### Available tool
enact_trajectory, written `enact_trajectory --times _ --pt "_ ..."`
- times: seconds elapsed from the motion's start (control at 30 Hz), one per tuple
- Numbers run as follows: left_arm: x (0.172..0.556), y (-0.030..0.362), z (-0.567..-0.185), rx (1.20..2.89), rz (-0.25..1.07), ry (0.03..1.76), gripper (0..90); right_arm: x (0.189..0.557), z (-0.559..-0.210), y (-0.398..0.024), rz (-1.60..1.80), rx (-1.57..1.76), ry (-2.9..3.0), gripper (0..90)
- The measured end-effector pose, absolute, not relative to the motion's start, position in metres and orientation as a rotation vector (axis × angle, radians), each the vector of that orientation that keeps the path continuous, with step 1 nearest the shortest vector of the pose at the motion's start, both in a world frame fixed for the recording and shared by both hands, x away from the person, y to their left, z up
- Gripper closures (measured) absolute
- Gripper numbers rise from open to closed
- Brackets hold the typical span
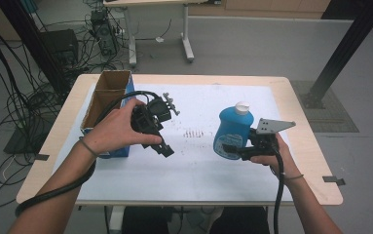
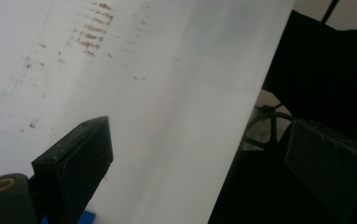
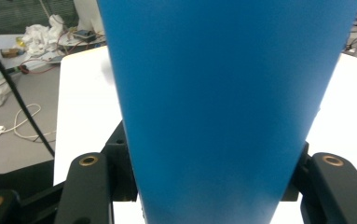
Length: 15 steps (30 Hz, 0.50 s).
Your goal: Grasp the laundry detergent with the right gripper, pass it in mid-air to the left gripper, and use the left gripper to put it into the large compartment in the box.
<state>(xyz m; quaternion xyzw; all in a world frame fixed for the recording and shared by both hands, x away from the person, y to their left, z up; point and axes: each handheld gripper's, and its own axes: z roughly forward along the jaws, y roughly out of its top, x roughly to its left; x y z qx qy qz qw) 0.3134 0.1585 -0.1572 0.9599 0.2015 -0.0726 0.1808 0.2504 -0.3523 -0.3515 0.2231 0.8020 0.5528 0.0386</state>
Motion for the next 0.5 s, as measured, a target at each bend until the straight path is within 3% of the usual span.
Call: enact_trajectory --times 0.5 --pt "0.32 0.149 -0.141 2.779 -0.226 0.42 7.8 0.26 -0.352 -0.358 1.721 0.592 2.51 41.0"
